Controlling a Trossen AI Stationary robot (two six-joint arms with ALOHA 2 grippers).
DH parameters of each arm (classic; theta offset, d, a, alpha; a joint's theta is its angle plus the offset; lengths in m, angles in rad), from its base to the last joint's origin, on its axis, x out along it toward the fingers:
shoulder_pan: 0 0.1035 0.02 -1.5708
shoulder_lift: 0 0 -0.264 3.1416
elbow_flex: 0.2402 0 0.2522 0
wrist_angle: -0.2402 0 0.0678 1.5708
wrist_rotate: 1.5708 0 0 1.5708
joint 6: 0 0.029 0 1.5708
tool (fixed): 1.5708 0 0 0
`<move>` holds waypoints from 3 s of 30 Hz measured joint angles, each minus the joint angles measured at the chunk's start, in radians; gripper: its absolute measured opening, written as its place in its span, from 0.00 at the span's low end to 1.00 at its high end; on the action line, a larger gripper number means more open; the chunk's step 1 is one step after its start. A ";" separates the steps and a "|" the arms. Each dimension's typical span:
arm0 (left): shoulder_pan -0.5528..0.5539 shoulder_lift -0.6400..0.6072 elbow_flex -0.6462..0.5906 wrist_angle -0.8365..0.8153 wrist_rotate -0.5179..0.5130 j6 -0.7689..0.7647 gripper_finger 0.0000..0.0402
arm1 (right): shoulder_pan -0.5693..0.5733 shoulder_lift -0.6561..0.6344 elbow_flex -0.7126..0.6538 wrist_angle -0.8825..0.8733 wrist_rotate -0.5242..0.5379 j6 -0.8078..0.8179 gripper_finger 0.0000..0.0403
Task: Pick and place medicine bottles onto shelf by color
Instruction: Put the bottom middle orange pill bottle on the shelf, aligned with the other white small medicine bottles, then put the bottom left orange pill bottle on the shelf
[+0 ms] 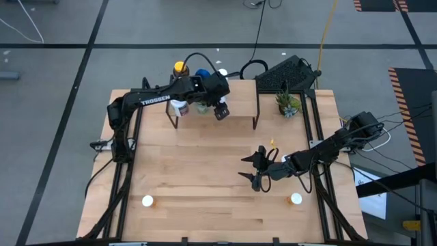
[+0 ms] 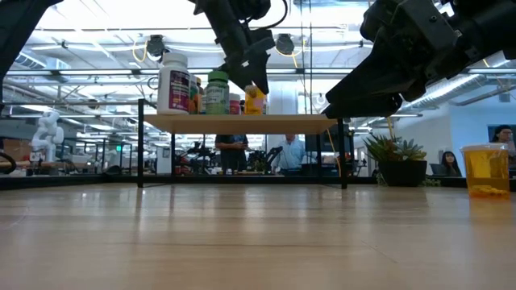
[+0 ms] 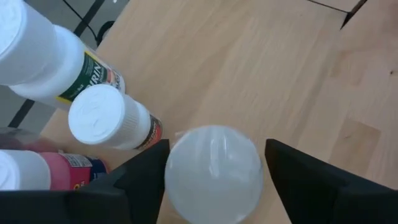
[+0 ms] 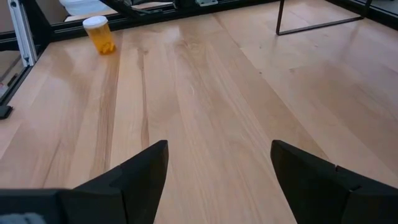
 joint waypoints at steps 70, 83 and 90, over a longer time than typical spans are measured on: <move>-1.237 -0.419 -0.631 -0.349 0.025 -1.485 0.78 | -0.154 0.000 0.000 0.342 -0.087 -0.385 0.69; -1.314 -0.420 -0.793 -0.203 0.070 -1.650 0.78 | -0.149 0.000 0.000 0.329 -0.089 -0.360 0.69; -1.314 -0.420 -0.823 -0.194 0.110 -1.663 0.78 | -0.149 0.000 0.000 0.313 -0.089 -0.356 0.69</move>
